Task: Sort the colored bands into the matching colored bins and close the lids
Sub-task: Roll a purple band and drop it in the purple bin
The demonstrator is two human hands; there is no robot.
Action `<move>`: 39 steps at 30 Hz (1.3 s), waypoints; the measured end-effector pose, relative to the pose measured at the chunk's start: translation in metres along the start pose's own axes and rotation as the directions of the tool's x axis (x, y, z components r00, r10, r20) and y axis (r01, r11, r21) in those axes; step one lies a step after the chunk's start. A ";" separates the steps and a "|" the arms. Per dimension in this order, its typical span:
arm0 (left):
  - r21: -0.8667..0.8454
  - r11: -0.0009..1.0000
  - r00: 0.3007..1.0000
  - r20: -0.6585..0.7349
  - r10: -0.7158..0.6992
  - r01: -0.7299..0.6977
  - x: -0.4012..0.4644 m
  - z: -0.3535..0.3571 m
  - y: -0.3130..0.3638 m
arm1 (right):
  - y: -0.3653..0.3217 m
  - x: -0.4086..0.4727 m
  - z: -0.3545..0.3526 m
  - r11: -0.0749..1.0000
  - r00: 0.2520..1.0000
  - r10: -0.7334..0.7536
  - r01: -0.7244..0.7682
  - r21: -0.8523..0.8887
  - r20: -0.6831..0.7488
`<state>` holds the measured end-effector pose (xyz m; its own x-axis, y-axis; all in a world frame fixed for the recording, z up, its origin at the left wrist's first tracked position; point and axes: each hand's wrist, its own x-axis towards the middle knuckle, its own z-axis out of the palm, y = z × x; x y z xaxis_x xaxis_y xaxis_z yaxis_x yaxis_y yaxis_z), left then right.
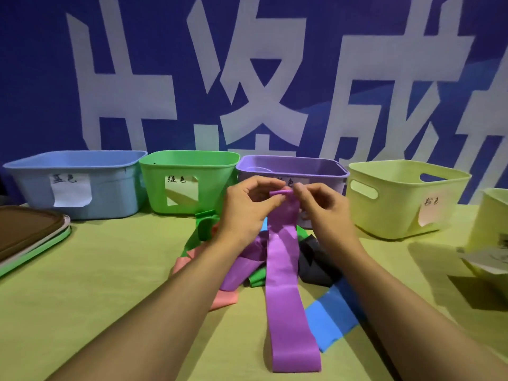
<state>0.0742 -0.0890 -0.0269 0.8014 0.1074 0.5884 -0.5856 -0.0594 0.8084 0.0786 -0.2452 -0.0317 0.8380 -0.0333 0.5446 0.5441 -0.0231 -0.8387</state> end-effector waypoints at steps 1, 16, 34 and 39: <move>0.008 1.000 1.000 0.013 0.007 -0.007 0.000 0.000 -0.002 | 0.004 0.000 0.000 0.999 0.999 -0.015 0.016 -0.036 0.030; 0.093 0.995 0.996 0.085 0.035 -0.043 -0.004 -0.010 -0.003 | 0.008 0.000 -0.006 1.000 0.996 0.001 0.000 -0.018 0.094; -0.087 0.993 0.990 0.119 -0.068 0.079 -0.004 -0.014 -0.002 | 0.002 -0.004 -0.008 0.996 0.985 -0.018 0.002 0.091 0.173; -0.075 0.994 0.988 0.141 -0.067 0.078 -0.005 -0.015 -0.002 | 0.005 -0.002 -0.007 0.995 0.986 -0.028 0.012 0.100 0.166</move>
<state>0.0696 -0.0749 -0.0312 0.8478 -0.0299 0.5295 -0.5290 0.0241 0.8483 0.0788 -0.2527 -0.0370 0.8173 0.1342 0.5604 0.5552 0.0765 -0.8282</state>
